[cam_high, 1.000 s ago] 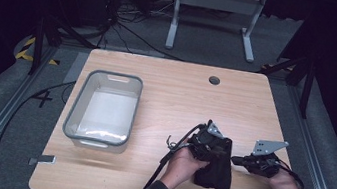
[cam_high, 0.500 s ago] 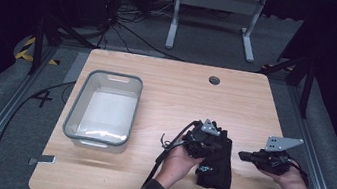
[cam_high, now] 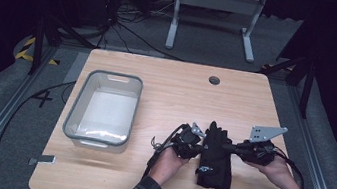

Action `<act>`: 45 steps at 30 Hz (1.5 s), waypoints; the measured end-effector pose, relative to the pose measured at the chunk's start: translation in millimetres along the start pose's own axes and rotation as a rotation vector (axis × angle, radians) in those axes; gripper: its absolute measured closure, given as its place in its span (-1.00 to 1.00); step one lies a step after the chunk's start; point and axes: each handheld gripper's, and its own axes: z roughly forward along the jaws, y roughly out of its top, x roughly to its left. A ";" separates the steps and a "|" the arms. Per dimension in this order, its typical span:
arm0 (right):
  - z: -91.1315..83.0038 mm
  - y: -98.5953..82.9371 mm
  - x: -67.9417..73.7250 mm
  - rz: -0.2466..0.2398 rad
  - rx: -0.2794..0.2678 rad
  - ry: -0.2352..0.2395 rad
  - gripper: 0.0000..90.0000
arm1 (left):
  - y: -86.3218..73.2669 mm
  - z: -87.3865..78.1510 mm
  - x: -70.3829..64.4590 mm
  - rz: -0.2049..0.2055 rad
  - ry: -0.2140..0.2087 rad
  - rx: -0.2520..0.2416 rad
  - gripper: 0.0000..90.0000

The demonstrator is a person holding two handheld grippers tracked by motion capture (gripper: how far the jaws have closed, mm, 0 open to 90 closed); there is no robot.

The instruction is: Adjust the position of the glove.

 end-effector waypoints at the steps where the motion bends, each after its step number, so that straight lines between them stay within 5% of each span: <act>1: 0.0 0.0 0.0 0.000 0.000 0.000 1.00 | 0.0 0.0 0.0 0.000 0.000 0.000 0.99; 16: -2.1 -29.3 -6.4 0.032 0.076 -0.024 1.00 | 4.2 17.7 -12.1 0.039 -0.025 0.025 0.99; 28: 12.0 -49.7 -11.9 0.050 0.135 -0.021 1.00 | 3.9 28.0 -17.9 0.076 -0.004 0.063 0.99; 34: 6.0 -46.1 -12.5 0.037 0.119 -0.034 1.00 | 5.9 19.2 -18.1 0.071 -0.010 0.040 0.99; 39: 0.8 -38.0 -24.8 0.050 0.085 -0.077 1.00 | 8.8 7.1 -29.2 0.070 -0.080 -0.013 0.99; 45: 8.7 -34.0 -32.5 0.046 0.091 -0.085 1.00 | 6.3 18.4 -37.5 0.075 -0.092 0.034 0.99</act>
